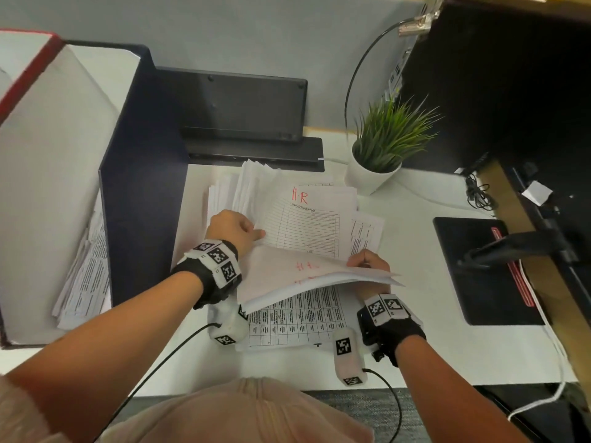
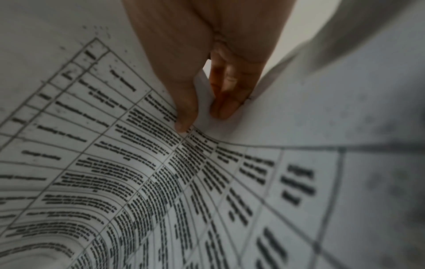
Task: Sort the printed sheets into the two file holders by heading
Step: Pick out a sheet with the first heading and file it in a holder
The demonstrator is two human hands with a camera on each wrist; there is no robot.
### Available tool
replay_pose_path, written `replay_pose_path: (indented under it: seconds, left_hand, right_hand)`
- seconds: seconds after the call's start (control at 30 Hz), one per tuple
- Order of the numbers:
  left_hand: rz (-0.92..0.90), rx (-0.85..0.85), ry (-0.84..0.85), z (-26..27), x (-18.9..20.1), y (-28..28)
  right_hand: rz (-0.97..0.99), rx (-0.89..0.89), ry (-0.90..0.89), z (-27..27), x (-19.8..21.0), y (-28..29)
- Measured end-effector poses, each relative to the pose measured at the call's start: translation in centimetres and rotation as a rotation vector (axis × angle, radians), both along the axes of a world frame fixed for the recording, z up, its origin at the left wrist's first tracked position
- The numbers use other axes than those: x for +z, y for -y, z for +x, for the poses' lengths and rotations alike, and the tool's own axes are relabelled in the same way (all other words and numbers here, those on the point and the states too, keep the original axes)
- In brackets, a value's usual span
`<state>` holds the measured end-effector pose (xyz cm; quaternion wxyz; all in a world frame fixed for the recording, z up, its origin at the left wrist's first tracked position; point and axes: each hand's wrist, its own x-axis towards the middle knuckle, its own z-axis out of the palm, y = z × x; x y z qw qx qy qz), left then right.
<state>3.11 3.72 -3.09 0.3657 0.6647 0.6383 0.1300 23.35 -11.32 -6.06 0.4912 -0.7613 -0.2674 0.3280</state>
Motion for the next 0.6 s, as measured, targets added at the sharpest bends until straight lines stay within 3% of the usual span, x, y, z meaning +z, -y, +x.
replay_pose_path:
  seconds: [0.13, 0.23, 0.33, 0.4, 0.5, 0.6]
  left_hand:
    - [0.103, -0.066, 0.089, -0.2, -0.1, 0.9]
    - [0.079, -0.084, 0.285, -0.3, 0.5, 2.0]
    - [-0.013, -0.026, 0.416, -0.7, 0.7, 2.3]
    - [-0.070, 0.037, 0.456, -0.9, 1.0, 2.1]
    - [-0.108, 0.062, 0.527, -1.2, 1.4, 2.1]
    - [-0.124, 0.041, 0.513, -1.4, 1.3, 2.1]
  right_hand:
    - [-0.014, -0.040, -0.078, 0.1, 0.4, -0.6]
    - [-0.269, -0.176, -0.083, 0.0, 0.2, -1.3]
    - [-0.127, -0.119, -0.064, 0.0, -0.3, -0.9]
    - [-0.135, -0.108, -0.074, -0.1, -0.3, -0.5]
    - [-0.010, -0.195, -0.324, -0.3, 0.3, -1.4]
    - [0.053, -0.142, -0.152, 0.0, 0.3, -0.9]
